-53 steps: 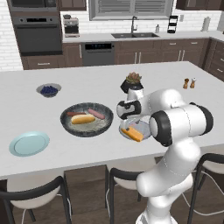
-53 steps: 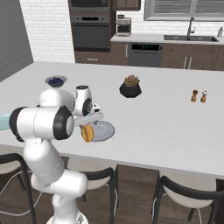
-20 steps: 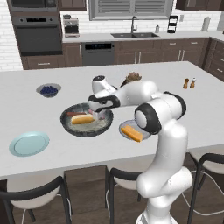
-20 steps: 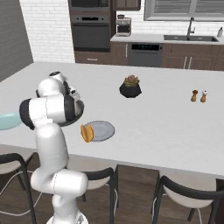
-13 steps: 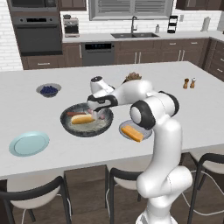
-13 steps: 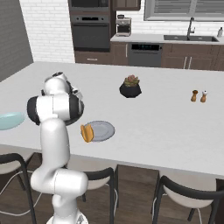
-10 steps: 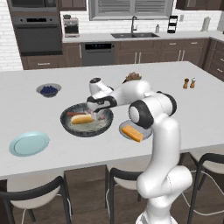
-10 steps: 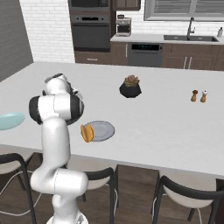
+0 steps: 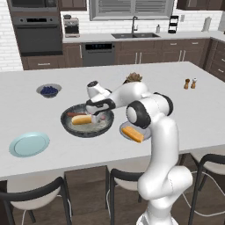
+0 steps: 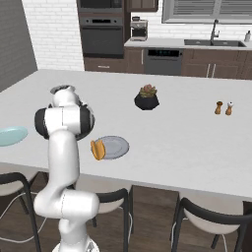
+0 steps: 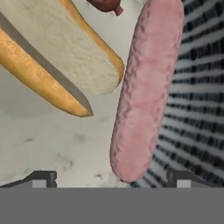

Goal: Place one bun and one sausage from the bowl on each plate.

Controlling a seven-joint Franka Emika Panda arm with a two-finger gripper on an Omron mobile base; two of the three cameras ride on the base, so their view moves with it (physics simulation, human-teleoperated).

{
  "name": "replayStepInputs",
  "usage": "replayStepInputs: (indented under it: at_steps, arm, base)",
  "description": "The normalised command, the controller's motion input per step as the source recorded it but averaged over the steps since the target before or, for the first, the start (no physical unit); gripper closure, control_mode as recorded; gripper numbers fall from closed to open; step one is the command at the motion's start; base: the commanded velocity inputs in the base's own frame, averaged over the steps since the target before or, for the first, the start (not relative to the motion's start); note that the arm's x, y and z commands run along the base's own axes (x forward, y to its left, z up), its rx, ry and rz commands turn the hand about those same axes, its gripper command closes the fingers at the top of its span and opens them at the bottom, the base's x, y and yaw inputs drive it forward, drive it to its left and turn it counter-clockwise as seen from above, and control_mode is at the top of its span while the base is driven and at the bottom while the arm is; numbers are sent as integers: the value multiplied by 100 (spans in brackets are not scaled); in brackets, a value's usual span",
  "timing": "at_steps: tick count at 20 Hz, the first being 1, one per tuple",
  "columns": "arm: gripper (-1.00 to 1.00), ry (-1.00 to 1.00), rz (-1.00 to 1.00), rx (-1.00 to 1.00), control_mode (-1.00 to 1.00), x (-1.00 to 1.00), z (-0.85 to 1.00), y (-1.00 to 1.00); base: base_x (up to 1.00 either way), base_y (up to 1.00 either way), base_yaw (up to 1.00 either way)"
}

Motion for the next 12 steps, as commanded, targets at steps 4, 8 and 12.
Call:
replayStepInputs:
  at_steps: [4,8,12]
  arm:
    - [-100,0,0,-2,-100,15,-11,0]
    - [-100,0,0,0,-100,36,-8,0]
    - [-100,0,0,-2,-100,18,-24,0]
  base:
    - [0,0,0]
    - [0,0,0]
    - [0,0,0]
